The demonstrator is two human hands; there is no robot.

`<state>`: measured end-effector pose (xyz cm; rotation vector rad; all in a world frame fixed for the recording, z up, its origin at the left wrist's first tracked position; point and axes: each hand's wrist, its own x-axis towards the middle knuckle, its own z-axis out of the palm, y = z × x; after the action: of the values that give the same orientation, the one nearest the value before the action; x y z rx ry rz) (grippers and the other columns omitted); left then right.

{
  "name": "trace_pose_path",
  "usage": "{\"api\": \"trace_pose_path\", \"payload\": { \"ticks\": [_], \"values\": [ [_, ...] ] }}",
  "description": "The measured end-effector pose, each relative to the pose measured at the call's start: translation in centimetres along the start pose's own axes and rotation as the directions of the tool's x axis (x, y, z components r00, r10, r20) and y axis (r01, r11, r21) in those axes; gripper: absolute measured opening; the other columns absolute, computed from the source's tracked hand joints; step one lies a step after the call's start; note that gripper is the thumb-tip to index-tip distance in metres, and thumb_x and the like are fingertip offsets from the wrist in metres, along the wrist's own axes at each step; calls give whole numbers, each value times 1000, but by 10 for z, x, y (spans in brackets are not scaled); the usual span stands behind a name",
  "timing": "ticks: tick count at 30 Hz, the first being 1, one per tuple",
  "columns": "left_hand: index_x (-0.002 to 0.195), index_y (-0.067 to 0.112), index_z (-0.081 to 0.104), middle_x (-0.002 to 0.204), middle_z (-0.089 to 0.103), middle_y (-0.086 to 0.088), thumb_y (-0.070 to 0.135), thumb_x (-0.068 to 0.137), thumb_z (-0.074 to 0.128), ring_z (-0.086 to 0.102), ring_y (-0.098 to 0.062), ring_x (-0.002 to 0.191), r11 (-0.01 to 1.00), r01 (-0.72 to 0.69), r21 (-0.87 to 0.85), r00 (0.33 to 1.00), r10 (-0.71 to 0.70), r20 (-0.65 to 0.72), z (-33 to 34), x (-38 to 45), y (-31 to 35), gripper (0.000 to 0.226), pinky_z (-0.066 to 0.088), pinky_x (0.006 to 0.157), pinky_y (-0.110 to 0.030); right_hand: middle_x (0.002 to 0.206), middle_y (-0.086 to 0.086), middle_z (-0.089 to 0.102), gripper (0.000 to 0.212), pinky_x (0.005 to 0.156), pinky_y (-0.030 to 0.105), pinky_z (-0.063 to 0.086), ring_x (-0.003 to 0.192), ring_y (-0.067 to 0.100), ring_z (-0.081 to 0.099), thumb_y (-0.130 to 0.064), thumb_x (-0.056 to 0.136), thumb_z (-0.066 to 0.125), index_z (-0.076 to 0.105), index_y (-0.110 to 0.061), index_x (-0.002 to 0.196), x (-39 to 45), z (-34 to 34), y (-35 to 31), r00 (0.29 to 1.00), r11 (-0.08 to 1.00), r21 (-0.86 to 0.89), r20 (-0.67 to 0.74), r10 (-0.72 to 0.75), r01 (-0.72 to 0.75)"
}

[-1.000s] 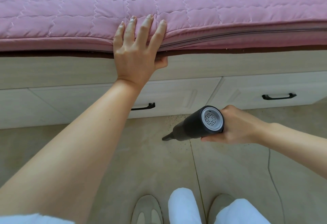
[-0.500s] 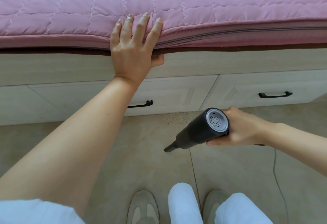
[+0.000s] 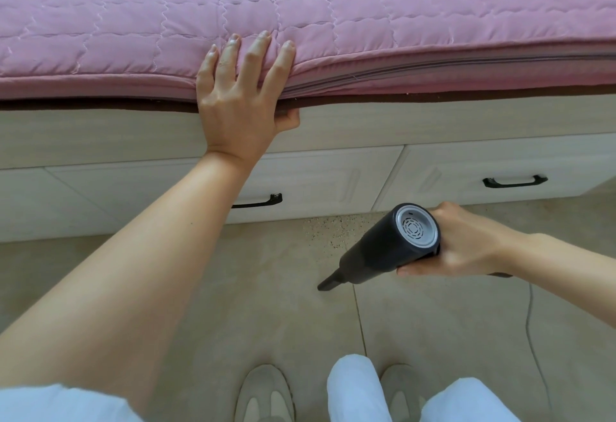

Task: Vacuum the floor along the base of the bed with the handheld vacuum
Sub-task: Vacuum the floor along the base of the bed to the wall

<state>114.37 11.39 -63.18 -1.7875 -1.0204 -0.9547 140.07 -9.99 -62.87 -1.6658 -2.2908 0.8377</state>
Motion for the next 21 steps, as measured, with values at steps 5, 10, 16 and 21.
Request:
{"api": "trace_pose_path", "payload": {
  "ticks": [5,10,16,21],
  "values": [
    [137,30,53,131,65,0,68,67,66,65,-31,116,1000,5,-7,1000,-5,-2,0,0,0,80,50,100,-49,69,-32,59,25,58,8,39,67,-6,58,-41,67,79,56,-40,75,-2,-3,6,1000,1000,-3,-4,10,-10],
    [137,31,52,132,64,1,68,69,68,64,-30,117,1000,15,-11,1000,-15,-8,1,0,1,79,49,101,-48,72,-29,61,27,58,10,40,71,-6,59,-42,66,79,52,-49,70,-5,-7,6,998,1000,7,57,21,-21],
    [136,30,53,132,64,1,67,69,66,64,-30,117,1000,13,-10,1000,-14,-20,2,-1,0,78,49,100,-48,67,-32,58,27,57,8,38,67,-7,57,-42,68,78,51,-46,68,-1,-7,9,999,1000,-25,30,15,-15],
    [136,30,53,131,65,1,71,70,65,65,-30,116,1000,11,-15,999,-11,-31,2,-1,1,78,50,100,-47,67,-33,58,30,56,9,39,65,-5,58,-43,68,77,47,-50,67,8,-4,12,996,999,-13,-80,46,-47]
  ]
}}
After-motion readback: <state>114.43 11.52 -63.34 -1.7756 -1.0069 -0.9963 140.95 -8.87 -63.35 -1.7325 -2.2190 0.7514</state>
